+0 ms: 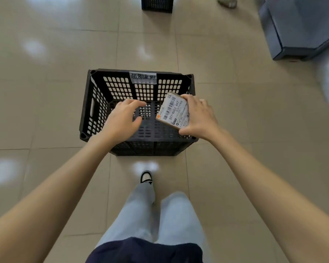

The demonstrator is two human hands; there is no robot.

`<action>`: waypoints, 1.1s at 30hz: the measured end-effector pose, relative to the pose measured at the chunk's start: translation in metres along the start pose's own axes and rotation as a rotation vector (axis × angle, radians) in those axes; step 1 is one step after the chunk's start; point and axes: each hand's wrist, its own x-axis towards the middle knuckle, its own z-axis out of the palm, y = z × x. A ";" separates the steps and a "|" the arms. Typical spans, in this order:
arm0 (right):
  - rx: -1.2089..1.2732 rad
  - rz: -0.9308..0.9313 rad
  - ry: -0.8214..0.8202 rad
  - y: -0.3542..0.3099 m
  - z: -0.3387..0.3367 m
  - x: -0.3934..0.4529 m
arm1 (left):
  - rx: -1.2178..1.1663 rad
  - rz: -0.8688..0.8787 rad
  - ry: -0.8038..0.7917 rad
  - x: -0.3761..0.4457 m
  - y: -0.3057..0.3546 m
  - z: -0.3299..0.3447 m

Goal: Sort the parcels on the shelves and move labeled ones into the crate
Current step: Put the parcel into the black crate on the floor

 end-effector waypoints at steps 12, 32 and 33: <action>-0.046 -0.131 -0.310 0.067 0.108 0.125 | 0.059 -0.213 -0.062 0.073 -0.034 0.076; -0.173 -0.152 -0.610 0.144 0.276 0.166 | -0.095 -0.560 -0.067 0.111 -0.055 0.217; -0.162 -0.137 -0.652 0.144 0.281 0.169 | -0.098 -0.568 -0.058 0.110 -0.057 0.219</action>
